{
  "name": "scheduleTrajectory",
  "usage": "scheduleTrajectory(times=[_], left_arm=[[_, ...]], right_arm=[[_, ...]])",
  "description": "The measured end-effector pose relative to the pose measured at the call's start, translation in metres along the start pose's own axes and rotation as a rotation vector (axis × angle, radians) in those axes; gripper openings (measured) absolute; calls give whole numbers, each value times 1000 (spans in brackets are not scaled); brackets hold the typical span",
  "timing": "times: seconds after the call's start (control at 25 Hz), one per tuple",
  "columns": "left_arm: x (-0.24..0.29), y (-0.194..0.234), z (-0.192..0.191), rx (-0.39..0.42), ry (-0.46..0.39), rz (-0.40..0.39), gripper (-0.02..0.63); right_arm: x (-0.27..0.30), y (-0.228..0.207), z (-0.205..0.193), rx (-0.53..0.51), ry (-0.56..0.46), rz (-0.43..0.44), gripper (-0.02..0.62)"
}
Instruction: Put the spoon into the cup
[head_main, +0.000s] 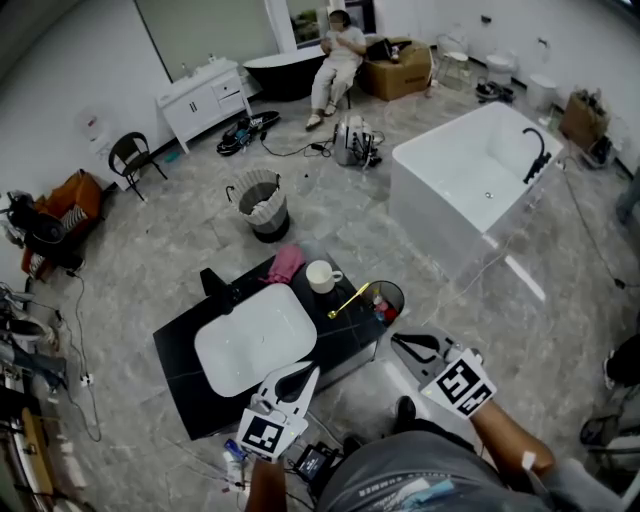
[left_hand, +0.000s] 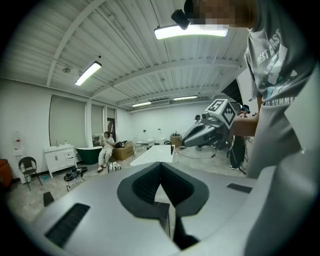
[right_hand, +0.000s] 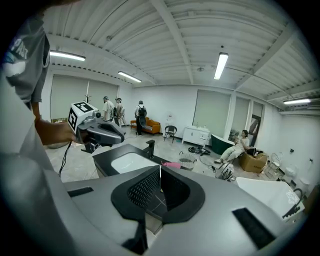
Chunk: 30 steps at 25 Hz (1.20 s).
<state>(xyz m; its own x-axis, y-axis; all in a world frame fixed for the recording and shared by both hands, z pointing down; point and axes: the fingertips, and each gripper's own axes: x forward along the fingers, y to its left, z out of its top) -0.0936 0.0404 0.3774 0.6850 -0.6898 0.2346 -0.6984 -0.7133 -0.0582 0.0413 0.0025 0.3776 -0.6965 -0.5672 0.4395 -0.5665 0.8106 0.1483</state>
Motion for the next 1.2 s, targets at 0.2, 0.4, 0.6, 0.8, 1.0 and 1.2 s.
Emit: scheduleTrajectory(times=[0.2, 0.4, 0.6, 0.8, 1.0, 1.2], left_arm=[[30, 4, 6, 7, 9, 46, 3], [49, 1, 10, -9, 17, 88, 3], [65, 4, 4, -15, 30, 131, 3], [76, 1, 13, -8, 46, 154, 3], [87, -5, 18, -2, 60, 175, 3], [94, -6, 12, 14, 78, 165, 3]], right_arm=[[5, -34, -11, -6, -1, 35, 32], [10, -53, -16, -11, -14, 84, 32], [19, -69, -27, -22, -27, 121, 32], [16, -83, -30, -19, -34, 147, 32], [15, -93, -42, -10, -39, 172, 32], [23, -96, -58, 9, -18, 183, 32]])
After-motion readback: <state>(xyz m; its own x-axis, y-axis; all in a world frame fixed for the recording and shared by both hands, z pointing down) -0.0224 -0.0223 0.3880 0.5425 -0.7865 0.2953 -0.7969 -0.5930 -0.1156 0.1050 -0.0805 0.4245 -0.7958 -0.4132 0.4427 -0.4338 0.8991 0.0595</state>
